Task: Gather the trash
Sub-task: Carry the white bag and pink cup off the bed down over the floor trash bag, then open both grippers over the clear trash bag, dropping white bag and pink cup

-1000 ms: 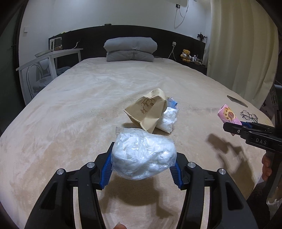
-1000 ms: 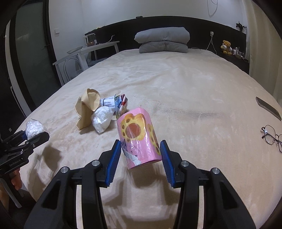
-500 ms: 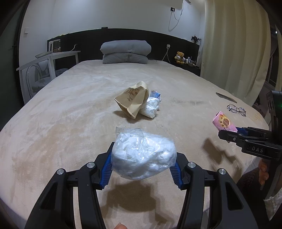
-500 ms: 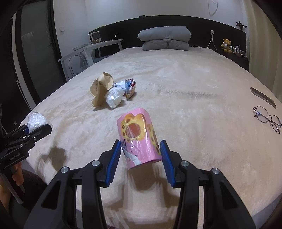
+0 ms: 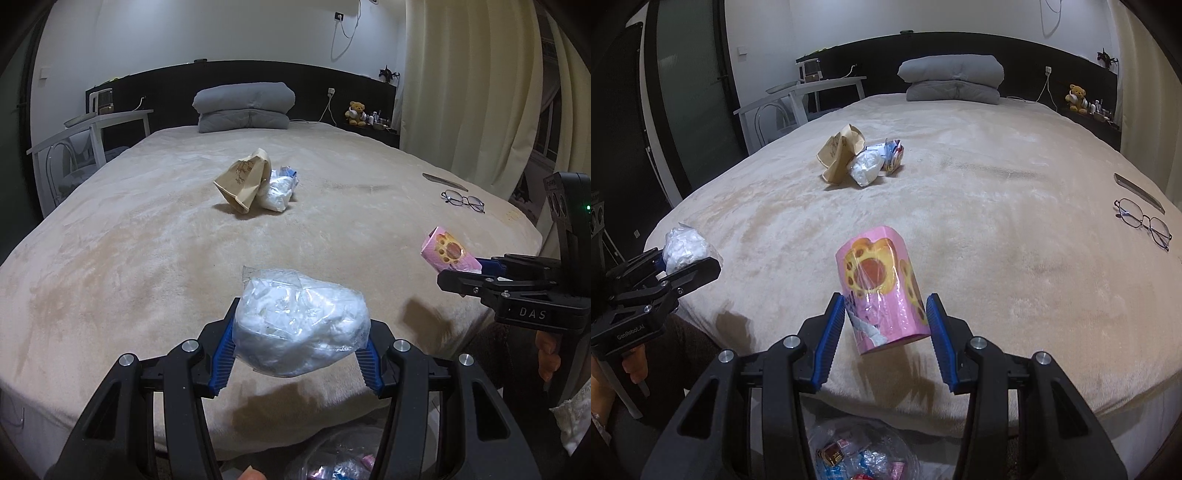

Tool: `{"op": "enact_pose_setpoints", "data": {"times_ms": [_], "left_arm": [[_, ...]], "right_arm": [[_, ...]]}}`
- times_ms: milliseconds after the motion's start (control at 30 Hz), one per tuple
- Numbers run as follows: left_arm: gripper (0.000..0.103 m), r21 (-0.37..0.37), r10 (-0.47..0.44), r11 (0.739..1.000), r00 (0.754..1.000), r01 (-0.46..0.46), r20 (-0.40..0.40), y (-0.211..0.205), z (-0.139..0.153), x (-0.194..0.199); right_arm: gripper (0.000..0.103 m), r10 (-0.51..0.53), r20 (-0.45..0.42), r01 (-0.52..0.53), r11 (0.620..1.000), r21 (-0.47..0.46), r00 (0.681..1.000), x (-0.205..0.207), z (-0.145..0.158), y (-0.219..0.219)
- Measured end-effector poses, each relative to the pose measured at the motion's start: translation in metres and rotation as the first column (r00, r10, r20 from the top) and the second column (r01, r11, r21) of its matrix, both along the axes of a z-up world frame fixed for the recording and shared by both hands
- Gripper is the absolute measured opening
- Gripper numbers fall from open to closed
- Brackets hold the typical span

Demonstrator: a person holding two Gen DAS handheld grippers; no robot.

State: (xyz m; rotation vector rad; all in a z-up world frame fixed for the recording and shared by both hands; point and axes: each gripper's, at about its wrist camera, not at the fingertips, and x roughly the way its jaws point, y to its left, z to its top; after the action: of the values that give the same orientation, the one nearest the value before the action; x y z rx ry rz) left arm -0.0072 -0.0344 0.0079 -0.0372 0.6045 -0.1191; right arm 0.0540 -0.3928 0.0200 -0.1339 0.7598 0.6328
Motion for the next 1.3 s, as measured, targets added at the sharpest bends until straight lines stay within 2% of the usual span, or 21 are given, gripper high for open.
{"op": "enact_pose_setpoints", "data": {"times_ms": [200, 400, 533, 633, 800, 933, 1100, 1300], "left_arm": [[0.055, -0.001, -0.011, 1.000, 0.999, 0.011, -0.039, -0.010, -0.012, -0.019], [0.055, 0.010, -0.002, 1.000, 0.989, 0.003, -0.145, -0.021, -0.036, -0.033], [0.055, 0.023, -0.026, 0.999, 0.978, 0.031, -0.206, -0.032, -0.051, -0.041], [0.055, 0.040, -0.036, 0.998, 0.967, 0.048, -0.253, -0.039, -0.063, -0.046], [0.055, 0.058, -0.051, 0.995, 0.936, 0.076, -0.348, -0.054, -0.085, -0.049], [0.055, 0.071, -0.066, 0.992, 0.895, 0.109, -0.440, -0.067, -0.107, -0.045], [0.055, 0.104, -0.063, 0.984, 0.825, 0.146, -0.561, -0.079, -0.140, -0.035], [0.055, 0.096, -0.043, 0.983, 0.707, 0.156, -0.706, -0.082, -0.186, -0.020]], "right_arm": [[0.046, 0.033, -0.018, -0.034, 0.999, -0.037, 0.999, -0.026, -0.013, -0.006], [0.046, 0.049, -0.051, -0.053, 0.996, -0.071, 0.998, -0.047, -0.027, -0.009], [0.046, 0.060, -0.089, -0.068, 0.994, -0.091, 0.994, -0.056, -0.039, -0.009], [0.046, 0.069, -0.149, -0.082, 0.993, -0.083, 0.986, -0.059, -0.050, -0.010], [0.046, 0.085, -0.283, -0.110, 0.991, -0.074, 0.955, -0.062, -0.073, -0.008], [0.046, 0.065, -0.370, -0.113, 0.988, -0.109, 0.927, -0.060, -0.094, -0.002], [0.046, 0.012, -0.490, -0.104, 0.981, -0.162, 0.872, -0.051, -0.128, 0.005], [0.046, -0.085, -0.631, -0.083, 0.969, -0.231, 0.771, -0.037, -0.181, 0.009]]}}
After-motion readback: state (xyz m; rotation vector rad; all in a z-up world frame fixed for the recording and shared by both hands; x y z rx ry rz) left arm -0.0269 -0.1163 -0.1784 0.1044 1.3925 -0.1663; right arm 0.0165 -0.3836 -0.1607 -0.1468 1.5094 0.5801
